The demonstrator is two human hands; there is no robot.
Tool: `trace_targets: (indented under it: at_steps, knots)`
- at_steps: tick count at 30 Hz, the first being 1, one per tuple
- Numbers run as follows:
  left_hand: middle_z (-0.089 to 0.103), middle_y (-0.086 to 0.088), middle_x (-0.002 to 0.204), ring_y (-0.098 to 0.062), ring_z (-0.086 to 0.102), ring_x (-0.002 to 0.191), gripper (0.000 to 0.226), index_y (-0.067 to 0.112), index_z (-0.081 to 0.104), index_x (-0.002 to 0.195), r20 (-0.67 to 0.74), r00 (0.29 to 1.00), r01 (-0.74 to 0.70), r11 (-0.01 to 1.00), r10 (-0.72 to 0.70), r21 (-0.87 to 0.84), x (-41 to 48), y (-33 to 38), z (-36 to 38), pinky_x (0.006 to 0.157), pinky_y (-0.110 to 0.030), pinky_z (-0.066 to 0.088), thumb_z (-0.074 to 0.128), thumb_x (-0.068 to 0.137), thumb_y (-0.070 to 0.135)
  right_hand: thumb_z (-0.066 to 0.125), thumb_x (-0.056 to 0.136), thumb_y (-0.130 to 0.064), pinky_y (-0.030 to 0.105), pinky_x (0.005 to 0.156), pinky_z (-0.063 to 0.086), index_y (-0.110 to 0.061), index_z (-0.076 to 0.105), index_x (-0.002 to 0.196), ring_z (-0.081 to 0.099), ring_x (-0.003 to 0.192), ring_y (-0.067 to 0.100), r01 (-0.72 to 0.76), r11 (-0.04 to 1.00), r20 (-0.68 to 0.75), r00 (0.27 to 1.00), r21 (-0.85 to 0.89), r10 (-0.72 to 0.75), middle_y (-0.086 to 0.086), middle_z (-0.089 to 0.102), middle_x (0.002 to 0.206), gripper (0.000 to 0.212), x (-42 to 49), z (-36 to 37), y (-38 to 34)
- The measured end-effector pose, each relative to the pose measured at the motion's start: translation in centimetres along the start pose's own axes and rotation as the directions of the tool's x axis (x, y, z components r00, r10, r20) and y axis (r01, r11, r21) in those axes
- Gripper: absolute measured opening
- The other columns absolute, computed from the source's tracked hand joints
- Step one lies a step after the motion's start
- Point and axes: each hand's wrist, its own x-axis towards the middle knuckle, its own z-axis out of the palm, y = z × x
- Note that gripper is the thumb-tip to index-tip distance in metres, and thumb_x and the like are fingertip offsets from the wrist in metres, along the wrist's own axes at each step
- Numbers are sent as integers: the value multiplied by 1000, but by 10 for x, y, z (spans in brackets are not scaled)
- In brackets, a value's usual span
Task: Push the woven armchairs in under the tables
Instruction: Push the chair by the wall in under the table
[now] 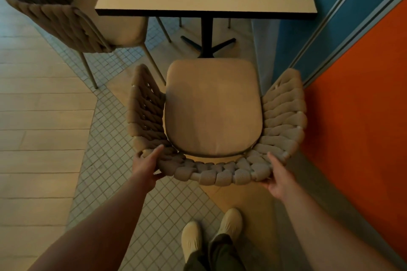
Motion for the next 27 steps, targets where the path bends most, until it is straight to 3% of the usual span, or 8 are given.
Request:
trace_targets:
  at_steps: [2, 5, 9, 15, 20, 24, 27]
  knots:
    - [66, -12, 121, -31, 68, 100, 61, 21, 50, 135, 18, 1000, 13, 1000, -13, -12, 11, 7, -5, 67, -48, 59, 82, 82, 27, 89, 67, -37, 62, 76, 57, -21, 61, 127, 70, 101, 36, 32, 999, -32, 999, -15, -32, 14, 70, 120, 68, 39, -11, -2]
    - [67, -18, 123, -37, 69, 100, 59, 16, 56, 135, 93, 990, 108, 994, -108, -2, 23, 16, -7, 61, -51, 60, 80, 83, 25, 86, 69, -21, 62, 76, 57, -18, 64, 122, 73, 94, 35, 44, 998, -35, 998, 49, -43, 13, 71, 117, 57, 45, -3, -5]
    - [67, -27, 123, -43, 67, 109, 43, 5, 56, 134, 183, 966, 172, 981, -185, 85, 30, 18, -5, 76, -54, 58, 59, 91, 12, 74, 75, -1, 60, 79, 58, -11, 65, 116, 72, 90, 35, 115, 991, -144, 984, 62, -105, 16, 70, 113, 44, 20, 14, -5]
    - [68, -27, 117, -40, 66, 103, 30, 3, 61, 121, 213, 961, 158, 981, -179, 113, 20, 16, 1, 80, -53, 55, 47, 94, 7, 76, 77, 0, 59, 90, 55, -12, 62, 124, 67, 103, 36, 151, 988, -213, 967, 29, -142, 16, 65, 122, 51, 15, 13, 0]
    - [68, -25, 113, -40, 66, 102, 22, 4, 59, 116, 196, 959, 183, 976, -203, 115, 6, -5, 5, 79, -52, 55, 47, 100, 12, 79, 73, -5, 59, 76, 59, -19, 64, 124, 71, 96, 35, 140, 988, -226, 966, 59, -123, 15, 68, 121, 56, 24, -19, 12]
    - [69, -24, 113, -40, 65, 107, 21, 6, 62, 114, 200, 961, 170, 979, -190, 115, -3, -23, 11, 86, -53, 54, 48, 100, 14, 77, 79, -2, 60, 85, 57, -16, 59, 131, 69, 99, 35, 153, 987, -244, 960, 50, -136, 14, 66, 122, 56, 9, -33, 9]
    - [70, -23, 114, -38, 67, 103, 23, 6, 62, 117, 202, 962, 164, 980, -184, 108, -8, -25, 14, 80, -50, 55, 48, 101, 15, 76, 81, -3, 62, 85, 56, -15, 59, 131, 68, 99, 36, 149, 988, -233, 963, 45, -135, 16, 66, 122, 55, 11, -37, 7]
